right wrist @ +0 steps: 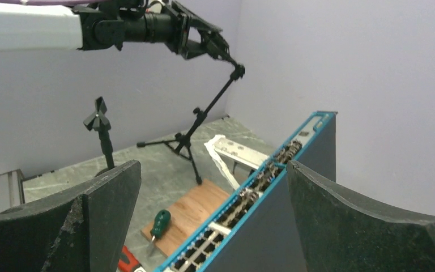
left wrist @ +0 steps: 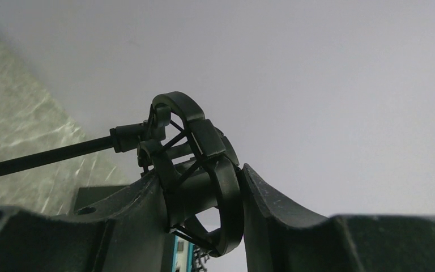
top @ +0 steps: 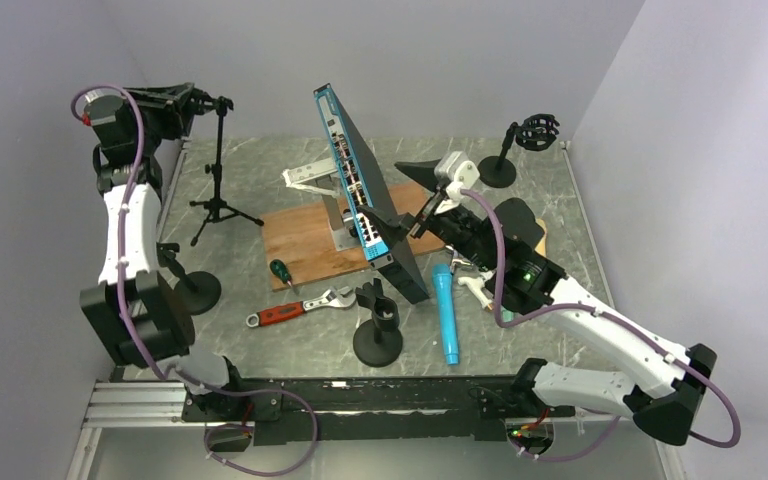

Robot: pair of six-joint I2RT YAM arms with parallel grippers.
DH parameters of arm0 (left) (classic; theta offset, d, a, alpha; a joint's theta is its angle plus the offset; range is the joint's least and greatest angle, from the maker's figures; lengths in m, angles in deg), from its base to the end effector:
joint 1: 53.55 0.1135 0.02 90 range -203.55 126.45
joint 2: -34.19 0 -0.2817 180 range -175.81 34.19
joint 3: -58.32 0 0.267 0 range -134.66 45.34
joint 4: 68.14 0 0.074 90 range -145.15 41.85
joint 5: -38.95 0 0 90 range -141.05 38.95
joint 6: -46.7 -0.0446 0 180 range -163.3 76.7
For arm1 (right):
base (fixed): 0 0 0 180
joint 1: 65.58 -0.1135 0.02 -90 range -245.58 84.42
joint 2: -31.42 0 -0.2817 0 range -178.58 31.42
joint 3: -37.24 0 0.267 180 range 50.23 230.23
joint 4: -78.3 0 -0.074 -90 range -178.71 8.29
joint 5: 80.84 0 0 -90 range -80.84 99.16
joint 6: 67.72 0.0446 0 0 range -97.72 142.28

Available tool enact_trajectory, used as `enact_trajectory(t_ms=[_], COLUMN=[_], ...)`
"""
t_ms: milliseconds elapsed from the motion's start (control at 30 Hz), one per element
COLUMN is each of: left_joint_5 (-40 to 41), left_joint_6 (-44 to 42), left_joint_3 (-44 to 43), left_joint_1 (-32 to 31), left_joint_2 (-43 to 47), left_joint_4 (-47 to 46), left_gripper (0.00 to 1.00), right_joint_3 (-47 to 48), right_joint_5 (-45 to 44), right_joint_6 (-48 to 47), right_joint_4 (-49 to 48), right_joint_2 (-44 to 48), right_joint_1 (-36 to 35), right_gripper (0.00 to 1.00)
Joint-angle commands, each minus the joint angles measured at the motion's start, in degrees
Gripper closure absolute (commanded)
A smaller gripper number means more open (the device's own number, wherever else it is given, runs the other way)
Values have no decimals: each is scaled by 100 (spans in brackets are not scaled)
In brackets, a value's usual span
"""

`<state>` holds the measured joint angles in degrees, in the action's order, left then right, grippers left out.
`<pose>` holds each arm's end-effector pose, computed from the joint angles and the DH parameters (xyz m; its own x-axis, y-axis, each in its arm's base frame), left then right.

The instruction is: Remove the microphone from the stand

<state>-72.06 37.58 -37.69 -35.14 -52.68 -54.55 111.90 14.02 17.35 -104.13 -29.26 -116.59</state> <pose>0.3689 0.1059 0.4282 -0.0554 -0.9899 -0.1306 -0.0657 0.1341 -0.9888 0.1574 0.2004 0.4571 0.2480 0.1703 -0.9537 -0.8073 0.5805 -0.1063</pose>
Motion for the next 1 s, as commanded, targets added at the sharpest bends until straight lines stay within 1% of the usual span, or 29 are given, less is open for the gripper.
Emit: enact_trajectory(t_ms=[0, 33, 100, 200, 267, 333, 433, 533, 600, 667, 767, 867, 967], left_joint_5=[-521, -571, -692, -664, -603, -555, -631, -686, -684, -636, -824, -995, -1047], left_joint_6=[722, 869, 1014, 1094, 1256, 1421, 1544, 1573, 1567, 1615, 1747, 1927, 1836], left_joint_3=[-857, -1046, -1550, -2156, -2251, -2159, -1793, -987, -425, 153, 669, 1065, 1548], left_joint_1=[143, 145, 145, 136, 140, 144, 151, 201, 234, 277, 408, 534, 642], left_joint_2=[-696, -933, -1345, -1803, -2031, -2240, -2446, -2367, -2219, -2118, -2120, -2028, -1702], left_joint_4=[-2146, -2353, -2467, -2628, -2942, -3440, -4171, -4819, -5235, -5913, -6660, -6942, -6875], left_gripper=[70, 71, 72, 70, 70, 69, 72, 74, 74, 72, 71, 65, 53], right_joint_3=[-276, -306, -377, -399, -418, -425, -467, -529, -582, -622, -685, -776, -883], right_joint_5=[-406, -448, -473, -471, -476, -474, -466, -452, -436, -383, -299, -282, -263], right_joint_6=[-100, -100, -85, -56, -29, 3, 50, 118, 168, 216, 291, 378, 478], right_joint_4=[227, 251, 309, 371, 351, 332, 299, 256, 212, 174, 175, 153, 38], right_joint_2=[323, 363, 405, 389, 369, 345, 328, 309, 302, 283, 260, 292, 335], right_joint_1=[37, 33, 58, 75, 69, 81, 87, 92, 108, 119, 133, 133, 135], right_gripper=[0, 0, 0, 0, 0, 0, 0, 0, 0, 0, 0, 0, 0])
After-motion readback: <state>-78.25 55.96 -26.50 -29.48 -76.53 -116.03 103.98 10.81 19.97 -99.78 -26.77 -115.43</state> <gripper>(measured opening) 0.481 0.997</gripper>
